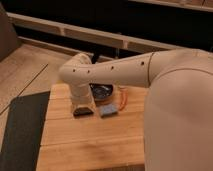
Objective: Place the pepper in the ceramic bowl
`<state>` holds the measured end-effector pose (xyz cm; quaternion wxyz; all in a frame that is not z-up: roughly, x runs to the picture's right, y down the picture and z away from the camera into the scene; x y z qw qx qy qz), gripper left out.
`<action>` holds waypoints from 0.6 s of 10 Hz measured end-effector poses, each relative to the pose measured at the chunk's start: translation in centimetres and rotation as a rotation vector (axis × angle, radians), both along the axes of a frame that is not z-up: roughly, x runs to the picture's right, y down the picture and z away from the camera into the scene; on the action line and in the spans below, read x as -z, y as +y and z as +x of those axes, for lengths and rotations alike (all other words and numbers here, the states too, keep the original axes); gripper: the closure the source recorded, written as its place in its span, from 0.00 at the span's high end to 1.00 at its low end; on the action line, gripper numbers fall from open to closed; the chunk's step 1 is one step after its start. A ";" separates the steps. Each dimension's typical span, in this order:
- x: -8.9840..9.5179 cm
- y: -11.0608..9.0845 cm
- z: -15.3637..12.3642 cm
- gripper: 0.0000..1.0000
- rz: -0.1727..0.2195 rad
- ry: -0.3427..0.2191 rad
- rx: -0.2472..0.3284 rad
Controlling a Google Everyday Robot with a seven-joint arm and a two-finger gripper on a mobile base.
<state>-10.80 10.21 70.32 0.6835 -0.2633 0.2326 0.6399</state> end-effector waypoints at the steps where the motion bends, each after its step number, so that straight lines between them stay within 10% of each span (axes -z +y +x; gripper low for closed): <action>1: -0.6 -1.0 0.0 0.65 0.020 -0.003 -0.003; 6: -2.7 -9.0 3.5 0.65 0.219 -0.050 -0.084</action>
